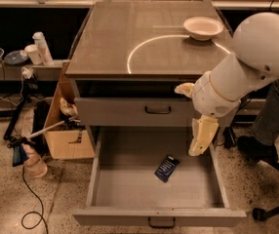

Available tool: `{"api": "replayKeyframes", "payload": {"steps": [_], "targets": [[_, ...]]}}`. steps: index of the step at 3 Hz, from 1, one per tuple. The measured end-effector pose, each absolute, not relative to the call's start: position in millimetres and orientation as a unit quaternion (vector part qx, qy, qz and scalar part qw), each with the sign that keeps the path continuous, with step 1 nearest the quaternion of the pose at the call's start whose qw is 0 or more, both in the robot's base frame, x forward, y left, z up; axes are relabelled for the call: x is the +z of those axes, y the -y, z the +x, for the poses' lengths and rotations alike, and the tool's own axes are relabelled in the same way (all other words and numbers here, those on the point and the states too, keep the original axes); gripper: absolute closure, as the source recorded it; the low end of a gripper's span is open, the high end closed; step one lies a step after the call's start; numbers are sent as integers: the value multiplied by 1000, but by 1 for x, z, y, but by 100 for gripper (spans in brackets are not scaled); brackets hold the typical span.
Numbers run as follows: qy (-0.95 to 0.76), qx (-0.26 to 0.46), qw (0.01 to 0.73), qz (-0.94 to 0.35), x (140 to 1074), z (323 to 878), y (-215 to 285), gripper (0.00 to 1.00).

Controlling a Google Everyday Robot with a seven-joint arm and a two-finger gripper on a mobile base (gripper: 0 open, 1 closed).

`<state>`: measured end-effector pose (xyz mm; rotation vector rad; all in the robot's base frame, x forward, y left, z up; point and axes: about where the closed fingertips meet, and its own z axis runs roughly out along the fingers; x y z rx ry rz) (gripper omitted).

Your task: Pick rxbar chocolate from middle drawer and place on counter

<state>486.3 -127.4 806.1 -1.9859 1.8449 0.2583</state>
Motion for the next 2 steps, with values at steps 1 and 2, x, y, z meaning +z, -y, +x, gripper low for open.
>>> {"api": "replayKeyframes", "payload": {"steps": [1,2], "targets": [[-663,93,208,-713,806,486,127,0],[-672,102,217,-701,792,487,129,0]]}}
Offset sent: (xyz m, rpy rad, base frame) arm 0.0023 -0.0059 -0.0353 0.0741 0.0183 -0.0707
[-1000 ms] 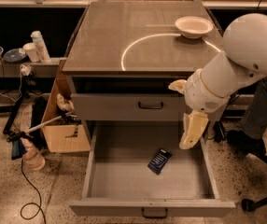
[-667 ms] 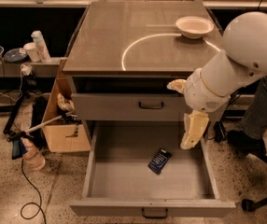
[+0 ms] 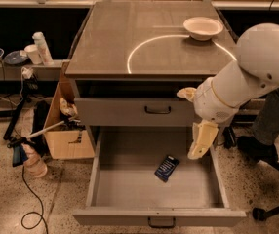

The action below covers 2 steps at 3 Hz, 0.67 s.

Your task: Pick rxbar chocolate from middle drawer and place on counter

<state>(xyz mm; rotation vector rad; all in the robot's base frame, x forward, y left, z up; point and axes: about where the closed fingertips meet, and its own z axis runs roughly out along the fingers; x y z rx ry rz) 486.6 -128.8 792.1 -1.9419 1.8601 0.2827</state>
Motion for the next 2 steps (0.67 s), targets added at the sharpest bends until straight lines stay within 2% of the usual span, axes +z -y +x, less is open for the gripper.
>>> {"api": "replayKeyframes", "payload": {"steps": [2], "targets": [[-657,188,228,-693,736,481,135,0]]}}
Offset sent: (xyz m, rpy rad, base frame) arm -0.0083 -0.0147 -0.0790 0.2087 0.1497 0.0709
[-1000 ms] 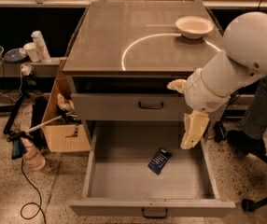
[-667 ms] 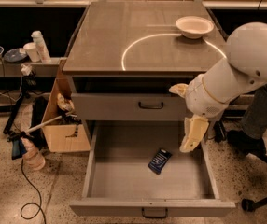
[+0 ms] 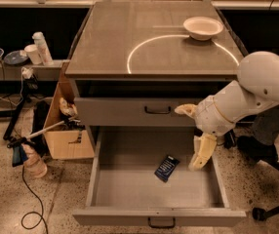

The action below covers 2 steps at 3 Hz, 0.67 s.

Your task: Pick rxbar chocolate from middle drawer and place on counter

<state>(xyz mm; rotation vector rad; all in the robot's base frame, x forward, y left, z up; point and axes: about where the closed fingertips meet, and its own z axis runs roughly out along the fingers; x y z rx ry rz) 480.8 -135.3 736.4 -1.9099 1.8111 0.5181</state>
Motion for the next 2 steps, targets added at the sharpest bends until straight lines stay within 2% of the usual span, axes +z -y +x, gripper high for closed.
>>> {"api": "replayKeyframes", "payload": {"steps": [2], "targets": [[-674,165,207,-690,731,483,136,0]]}}
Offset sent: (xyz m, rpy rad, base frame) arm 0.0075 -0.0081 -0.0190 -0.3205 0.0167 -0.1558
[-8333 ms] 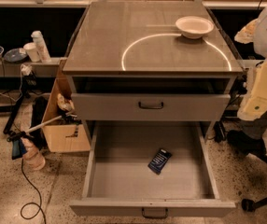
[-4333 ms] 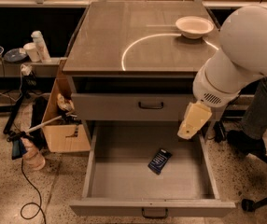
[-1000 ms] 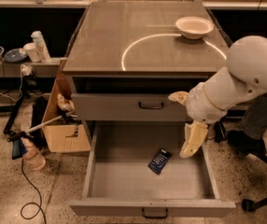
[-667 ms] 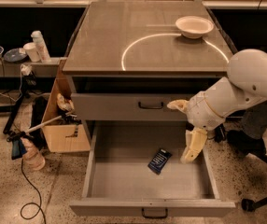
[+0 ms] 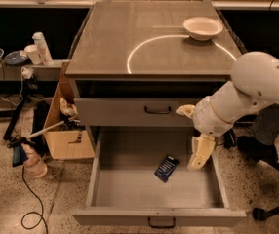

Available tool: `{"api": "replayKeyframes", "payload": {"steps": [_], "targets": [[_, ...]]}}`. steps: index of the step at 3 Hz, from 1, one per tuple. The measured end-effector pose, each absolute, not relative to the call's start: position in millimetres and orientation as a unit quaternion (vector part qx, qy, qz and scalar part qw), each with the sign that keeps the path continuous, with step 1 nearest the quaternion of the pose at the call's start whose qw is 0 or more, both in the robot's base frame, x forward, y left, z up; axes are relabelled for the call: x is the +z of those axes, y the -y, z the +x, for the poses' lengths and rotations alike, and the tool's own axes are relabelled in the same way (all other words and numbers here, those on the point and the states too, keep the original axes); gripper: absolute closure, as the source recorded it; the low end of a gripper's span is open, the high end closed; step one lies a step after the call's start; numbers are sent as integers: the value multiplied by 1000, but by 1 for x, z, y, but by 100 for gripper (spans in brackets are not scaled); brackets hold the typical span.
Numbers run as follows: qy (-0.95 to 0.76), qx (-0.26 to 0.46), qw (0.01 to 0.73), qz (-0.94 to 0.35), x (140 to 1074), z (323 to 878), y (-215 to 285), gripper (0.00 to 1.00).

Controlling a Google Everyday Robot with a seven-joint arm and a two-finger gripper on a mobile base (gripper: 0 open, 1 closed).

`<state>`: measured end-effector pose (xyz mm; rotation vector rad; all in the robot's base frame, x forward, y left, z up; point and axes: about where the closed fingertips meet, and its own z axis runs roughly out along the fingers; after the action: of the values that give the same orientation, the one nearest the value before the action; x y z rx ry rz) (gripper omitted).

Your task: Pick rxbar chocolate from middle drawer and place on counter

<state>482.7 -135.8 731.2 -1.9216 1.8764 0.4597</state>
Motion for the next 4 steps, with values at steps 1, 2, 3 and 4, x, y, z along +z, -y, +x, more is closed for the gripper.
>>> {"api": "replayKeyframes", "payload": {"steps": [1,2,3,4], "targets": [[-700,115,153,-688,717,491,138,0],[-707,102,139,-686,713,495,138,0],[-707,103,139,-686,713,495,138,0],[-709,99,148,-683,715,495,139,0]]}}
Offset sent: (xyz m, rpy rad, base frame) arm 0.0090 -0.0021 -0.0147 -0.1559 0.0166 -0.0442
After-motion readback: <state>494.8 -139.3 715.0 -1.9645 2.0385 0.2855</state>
